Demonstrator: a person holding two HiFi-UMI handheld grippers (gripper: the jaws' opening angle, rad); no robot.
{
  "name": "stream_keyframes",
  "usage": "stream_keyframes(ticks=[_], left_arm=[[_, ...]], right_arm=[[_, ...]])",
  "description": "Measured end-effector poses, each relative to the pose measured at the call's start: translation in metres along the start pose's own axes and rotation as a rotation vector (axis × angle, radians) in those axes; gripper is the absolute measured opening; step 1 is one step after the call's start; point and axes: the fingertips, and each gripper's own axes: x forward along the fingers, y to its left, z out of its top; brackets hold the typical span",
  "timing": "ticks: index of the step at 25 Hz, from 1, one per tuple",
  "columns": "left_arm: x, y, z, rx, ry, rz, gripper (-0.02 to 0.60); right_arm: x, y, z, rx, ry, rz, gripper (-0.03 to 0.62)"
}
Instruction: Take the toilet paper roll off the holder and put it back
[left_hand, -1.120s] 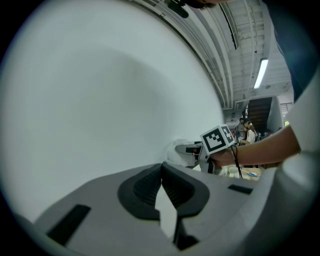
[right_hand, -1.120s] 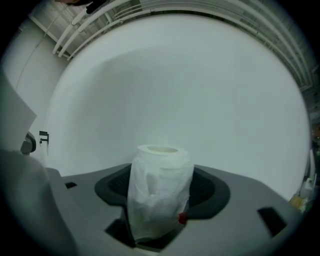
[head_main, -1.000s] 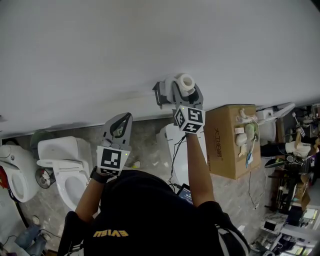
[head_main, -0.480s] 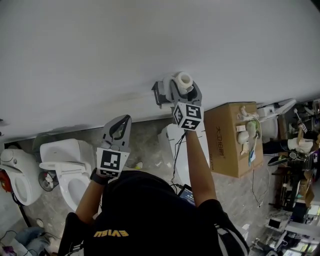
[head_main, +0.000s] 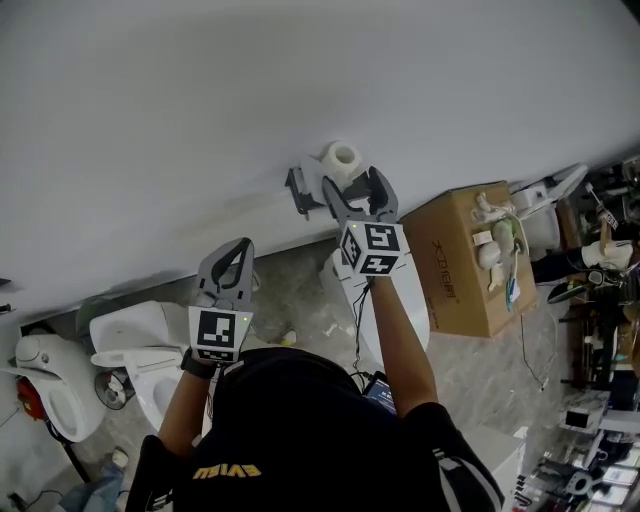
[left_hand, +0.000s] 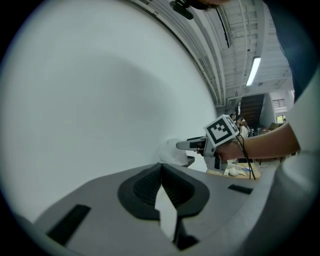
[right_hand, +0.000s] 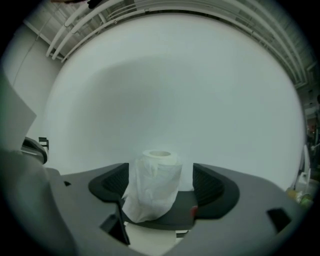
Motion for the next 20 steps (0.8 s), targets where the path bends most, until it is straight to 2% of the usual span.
stream_keyframes(ticks=[11, 16, 20], left_arm=[[0.022, -0.029, 0.016, 0.045, -0.014, -0.116, 0.011], [0.03, -0.037, 0.015, 0.063, -0.005, -0.152, 0.011], [0.038, -0.04, 0.025, 0.061, -0.035, -0.162, 0.011]], right_arm=[[-0.065, -0.008, 0.018, 0.02, -0.046, -0.044, 0.396], [-0.087, -0.011, 0.026, 0.004, -0.057, -0.061, 0.379], [-0.103, -0.019, 0.028, 0.013, -0.059, -0.083, 0.36]])
